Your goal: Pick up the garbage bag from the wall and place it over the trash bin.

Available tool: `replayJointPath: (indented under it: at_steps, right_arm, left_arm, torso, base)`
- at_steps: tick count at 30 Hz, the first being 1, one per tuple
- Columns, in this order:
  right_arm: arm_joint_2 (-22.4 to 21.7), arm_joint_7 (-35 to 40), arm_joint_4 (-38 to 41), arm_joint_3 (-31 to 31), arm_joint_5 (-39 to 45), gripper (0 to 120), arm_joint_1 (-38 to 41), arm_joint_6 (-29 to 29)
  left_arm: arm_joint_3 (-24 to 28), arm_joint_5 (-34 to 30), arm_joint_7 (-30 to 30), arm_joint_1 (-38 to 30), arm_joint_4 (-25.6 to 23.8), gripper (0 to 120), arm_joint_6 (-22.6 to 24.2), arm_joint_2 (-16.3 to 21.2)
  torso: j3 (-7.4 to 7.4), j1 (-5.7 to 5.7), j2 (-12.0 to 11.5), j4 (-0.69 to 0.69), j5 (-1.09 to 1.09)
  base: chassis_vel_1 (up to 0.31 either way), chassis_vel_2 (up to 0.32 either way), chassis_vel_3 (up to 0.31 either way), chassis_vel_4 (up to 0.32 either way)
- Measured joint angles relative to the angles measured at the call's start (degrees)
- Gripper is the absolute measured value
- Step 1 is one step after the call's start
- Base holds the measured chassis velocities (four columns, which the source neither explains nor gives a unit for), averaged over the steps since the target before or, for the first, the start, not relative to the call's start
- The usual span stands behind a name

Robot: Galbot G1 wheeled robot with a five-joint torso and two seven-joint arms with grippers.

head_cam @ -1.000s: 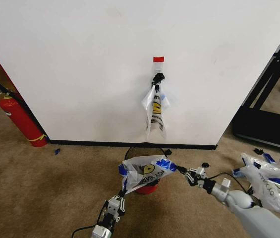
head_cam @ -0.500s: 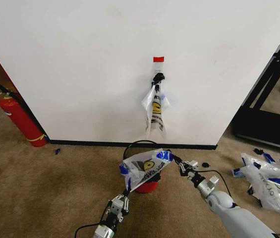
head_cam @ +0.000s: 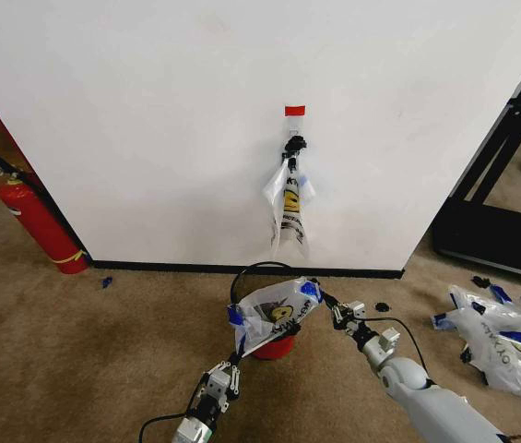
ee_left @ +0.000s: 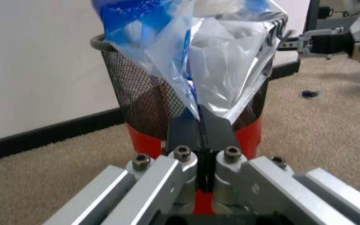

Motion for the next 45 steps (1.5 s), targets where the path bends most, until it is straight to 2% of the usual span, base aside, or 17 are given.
replayJointPath:
  at_steps: [2,5,8,13,15,17,23,24,26,30,32,33,37,38,41,43,45]
  right_arm:
    - [0.1,0.8,0.1,-0.1,0.0,0,0.0,-0.2]
    - [1.3,8.0,1.8,-1.1,0.7,0,0.3,-1.6]
    - [1.3,8.6,3.0,-1.5,0.4,0,-0.2,-1.7]
    - [0.4,6.2,4.4,-1.5,-0.6,3,-1.4,-1.1]
    - [-0.9,3.2,5.4,-1.1,-1.9,13,-2.6,-0.2]
    - [-1.6,2.1,6.0,-0.9,-2.1,16,-3.1,-0.1]
    - [-8.1,-10.0,7.8,1.7,-3.2,43,-5.5,0.1]
    - [-8.1,-10.0,7.8,1.7,-3.2,43,-5.5,0.1]
    - [-10.9,-15.3,7.8,2.8,-3.4,49,-5.7,0.1]
    - [-15.8,-26.2,7.4,4.5,-2.7,64,-5.6,0.3]
    - [-19.9,-37.6,7.4,6.3,-0.4,76,-5.2,0.0]
    - [-19.9,-37.6,7.4,6.3,-0.4,76,-5.2,0.0]
    - [-23.1,-49.2,10.8,10.6,0.9,90,-5.8,0.1]
    - [-23.4,-50.1,12.4,11.3,1.2,95,-5.9,0.3]
    - [-23.7,-49.6,16.4,12.0,2.9,99,-6.0,0.5]
    - [-23.6,-44.4,20.8,11.7,5.2,100,-5.8,0.7]
    - [-23.0,-33.4,26.1,10.2,6.7,100,-5.2,1.0]
  left_arm:
    - [0.0,0.0,0.0,0.0,0.0,0,0.0,0.0]
    - [0.0,0.1,0.0,0.0,0.2,0,0.0,-0.2]
    - [0.0,0.2,0.1,0.4,0.0,0,0.0,-0.1]
    - [-0.2,0.5,0.2,1.3,-0.4,0,-0.2,0.4]
    - [-0.4,1.3,0.5,2.5,-1.2,5,-0.3,0.9]
    - [-0.5,1.6,0.6,3.2,-1.9,8,-0.3,1.1]
    - [-1.3,4.0,1.1,6.2,-6.0,35,0.1,3.4]
    - [-1.3,4.0,1.1,6.2,-6.0,35,0.1,3.4]
    - [-2.2,4.0,1.4,6.6,-7.3,41,0.4,4.9]
    - [-3.7,4.0,2.5,7.8,-9.2,57,0.8,7.9]
    - [-5.4,3.7,3.3,10.1,-12.5,68,1.5,11.8]
    - [-5.4,3.7,3.3,10.1,-12.5,68,1.5,11.8]
    - [-10.6,2.6,3.9,13.6,-17.8,81,2.0,18.5]
    - [-12.0,1.5,4.0,14.1,-19.1,89,2.1,19.8]
    - [-14.0,-1.4,4.0,13.6,-21.1,94,3.0,22.2]
    - [-15.0,-5.3,4.5,11.0,-23.0,99,5.3,24.6]
    - [-14.3,-10.3,5.3,6.2,-23.7,100,8.7,27.4]
  torso:
    - [0.00,0.00,0.0,0.00,0.00]
    - [0.00,0.00,0.0,0.00,0.00]
    - [0.00,0.00,0.0,-0.01,-0.06]
    - [0.00,0.00,0.0,-0.01,-0.02]
    - [0.00,0.00,0.0,-0.01,0.05]
    - [0.00,0.00,0.0,0.01,0.05]
    - [0.01,0.00,0.0,0.02,-0.06]
    - [0.01,0.00,0.0,0.02,-0.06]
    - [0.01,0.00,0.0,0.01,0.02]
    - [0.01,0.00,0.0,0.00,-0.04]
    - [0.01,0.00,0.0,0.01,0.00]
    - [0.01,0.00,0.0,0.01,0.00]
    - [0.00,0.00,0.0,-0.01,0.01]
    - [0.01,0.00,0.0,0.00,0.01]
    - [0.00,0.00,0.0,0.02,-0.01]
    - [0.01,0.00,0.0,0.02,-0.04]
    - [0.01,0.00,0.0,0.02,0.00]
  base:
    - [0.000,0.000,0.000,0.000]
    - [0.000,0.000,0.000,0.000]
    - [0.000,0.000,0.000,0.000]
    - [0.000,0.000,0.000,0.000]
    - [0.000,0.000,0.000,0.000]
    - [0.000,0.000,0.000,0.000]
    - [0.000,0.000,0.000,0.000]
    - [0.000,0.000,0.000,0.000]
    - [0.000,0.000,0.000,0.000]
    - [0.000,0.000,0.000,0.000]
    - [0.000,0.000,0.000,0.000]
    - [0.000,0.000,0.000,0.000]
    - [0.000,0.000,0.000,0.000]
    - [0.000,0.000,0.000,0.000]
    - [0.000,0.000,0.000,0.000]
    - [0.000,0.000,0.000,0.000]
    - [0.000,0.000,0.000,0.000]
